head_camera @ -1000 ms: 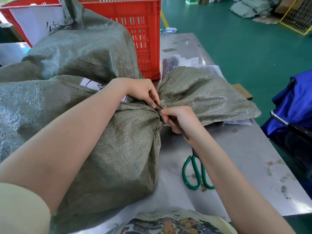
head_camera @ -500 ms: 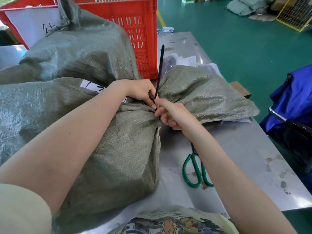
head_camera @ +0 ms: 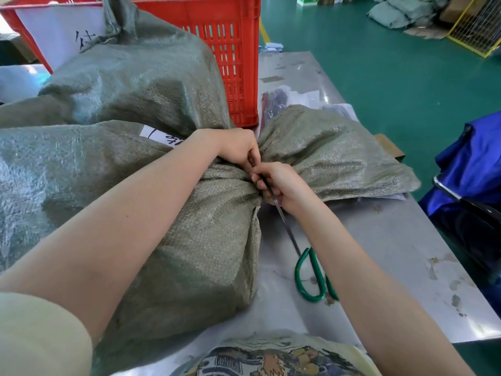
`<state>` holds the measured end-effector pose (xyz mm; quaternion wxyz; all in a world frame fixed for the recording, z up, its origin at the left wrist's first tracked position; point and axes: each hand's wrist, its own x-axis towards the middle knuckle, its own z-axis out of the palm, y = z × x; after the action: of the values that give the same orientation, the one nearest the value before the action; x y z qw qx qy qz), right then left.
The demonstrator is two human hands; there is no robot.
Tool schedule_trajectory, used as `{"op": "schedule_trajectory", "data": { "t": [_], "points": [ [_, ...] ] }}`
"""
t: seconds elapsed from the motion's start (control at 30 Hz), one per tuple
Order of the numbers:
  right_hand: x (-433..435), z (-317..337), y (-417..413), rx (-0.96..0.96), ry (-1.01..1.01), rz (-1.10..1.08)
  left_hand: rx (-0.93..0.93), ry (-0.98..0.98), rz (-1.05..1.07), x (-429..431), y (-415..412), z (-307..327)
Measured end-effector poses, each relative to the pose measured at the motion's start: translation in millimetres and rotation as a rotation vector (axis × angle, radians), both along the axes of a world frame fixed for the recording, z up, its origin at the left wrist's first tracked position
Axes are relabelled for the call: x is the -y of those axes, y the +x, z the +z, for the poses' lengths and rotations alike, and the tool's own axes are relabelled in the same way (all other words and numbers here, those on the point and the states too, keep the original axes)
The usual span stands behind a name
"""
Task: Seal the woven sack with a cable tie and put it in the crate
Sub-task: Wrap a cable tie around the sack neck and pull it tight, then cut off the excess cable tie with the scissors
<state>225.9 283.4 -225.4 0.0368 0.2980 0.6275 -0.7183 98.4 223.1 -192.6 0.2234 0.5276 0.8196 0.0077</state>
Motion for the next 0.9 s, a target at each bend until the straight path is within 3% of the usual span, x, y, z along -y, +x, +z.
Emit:
{"op": "schedule_trajectory", "data": {
  "t": [0.27,0.47,0.6,0.73,0.9],
  "points": [
    [6.2,-6.3,10.4,-0.088,-0.042,-0.075,0.014,-0.049,0.001,-3.3,0.6,-0.6],
    [5.1,-6.6,27.9,-0.088,-0.087,-0.096,-0.119,-0.04,-0.054,-4.0,15.4,0.2],
    [-9.8,-17.5,50.8,-0.017,0.047,-0.209,-0.174,-0.101,-0.076,-9.9,29.6,4.0],
    [-31.4,-48.4,89.9,0.213,0.226,-0.263,-0.167,-0.133,-0.03,-12.4,37.6,0.5],
    [-32.7,-69.9,116.4,0.329,0.414,-0.166,-0.43,-0.165,-0.072,-15.5,58.0,-13.6]
  ]
}}
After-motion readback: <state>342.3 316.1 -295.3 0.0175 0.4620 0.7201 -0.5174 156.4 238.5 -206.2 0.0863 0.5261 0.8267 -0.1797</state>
